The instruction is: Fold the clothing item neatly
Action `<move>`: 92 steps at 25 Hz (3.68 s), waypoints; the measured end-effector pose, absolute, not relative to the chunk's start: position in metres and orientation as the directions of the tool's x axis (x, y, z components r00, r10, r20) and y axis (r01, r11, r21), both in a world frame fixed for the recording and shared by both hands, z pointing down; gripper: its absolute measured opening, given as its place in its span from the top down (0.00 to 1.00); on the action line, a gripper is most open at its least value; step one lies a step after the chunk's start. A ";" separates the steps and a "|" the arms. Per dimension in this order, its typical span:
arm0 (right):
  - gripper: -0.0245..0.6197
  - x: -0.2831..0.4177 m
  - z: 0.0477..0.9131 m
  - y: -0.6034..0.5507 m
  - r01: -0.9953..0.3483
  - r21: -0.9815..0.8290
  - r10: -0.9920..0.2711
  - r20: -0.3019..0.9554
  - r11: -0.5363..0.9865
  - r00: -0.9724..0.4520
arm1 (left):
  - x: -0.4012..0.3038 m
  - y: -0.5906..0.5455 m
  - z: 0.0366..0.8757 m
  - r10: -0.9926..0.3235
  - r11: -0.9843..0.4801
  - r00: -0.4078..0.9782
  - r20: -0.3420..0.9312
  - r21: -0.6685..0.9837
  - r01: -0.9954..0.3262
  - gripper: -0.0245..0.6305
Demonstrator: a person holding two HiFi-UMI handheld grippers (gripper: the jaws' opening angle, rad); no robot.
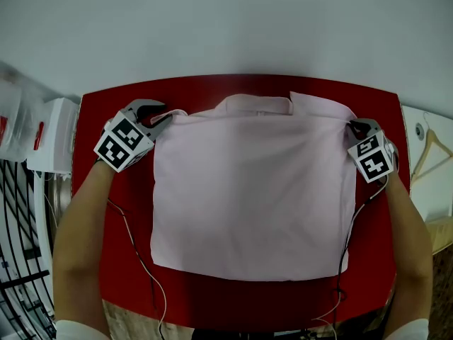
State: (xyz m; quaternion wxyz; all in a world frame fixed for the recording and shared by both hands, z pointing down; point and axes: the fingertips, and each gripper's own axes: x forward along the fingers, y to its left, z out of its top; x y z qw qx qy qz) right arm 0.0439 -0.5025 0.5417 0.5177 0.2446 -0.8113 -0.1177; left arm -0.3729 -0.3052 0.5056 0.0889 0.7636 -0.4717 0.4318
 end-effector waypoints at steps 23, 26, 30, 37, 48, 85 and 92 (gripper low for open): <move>0.81 0.054 0.527 -0.505 -0.305 0.412 -0.509 0.753 0.859 -0.417 | -0.367 -0.317 0.548 -0.544 -0.546 0.200 0.815 -0.163 -0.822 0.80; 0.80 0.050 0.513 -0.508 -0.336 0.383 -0.505 0.725 0.861 -0.469 | -0.364 -0.318 0.551 -0.538 -0.554 0.189 0.822 -0.175 -0.814 0.81; 0.80 0.031 0.519 -0.512 -0.353 0.387 -0.519 0.713 0.852 -0.471 | -0.375 -0.325 0.546 -0.584 -0.496 0.109 0.804 -0.248 -0.832 0.95; 0.78 -0.001 0.544 -0.498 -0.258 0.319 -0.409 0.754 0.912 -0.514 | -0.368 -0.334 0.526 -0.677 -0.438 0.188 0.711 -0.184 -0.880 0.95; 0.93 -0.009 0.555 -0.491 -0.179 0.289 -0.340 0.818 0.940 -0.464 | -0.375 -0.329 0.541 -0.659 -0.439 0.142 0.738 -0.224 -0.870 0.96; 0.94 -0.012 0.543 -0.503 -0.362 0.255 -0.427 0.718 0.896 -0.549 | -0.343 -0.336 0.550 -0.667 -0.373 0.186 0.721 -0.107 -0.922 0.92; 0.94 -0.004 0.512 -0.480 -0.418 0.238 -0.458 0.678 0.877 -0.575 | -0.351 -0.318 0.515 -0.724 -0.317 0.190 0.664 -0.075 -0.946 0.80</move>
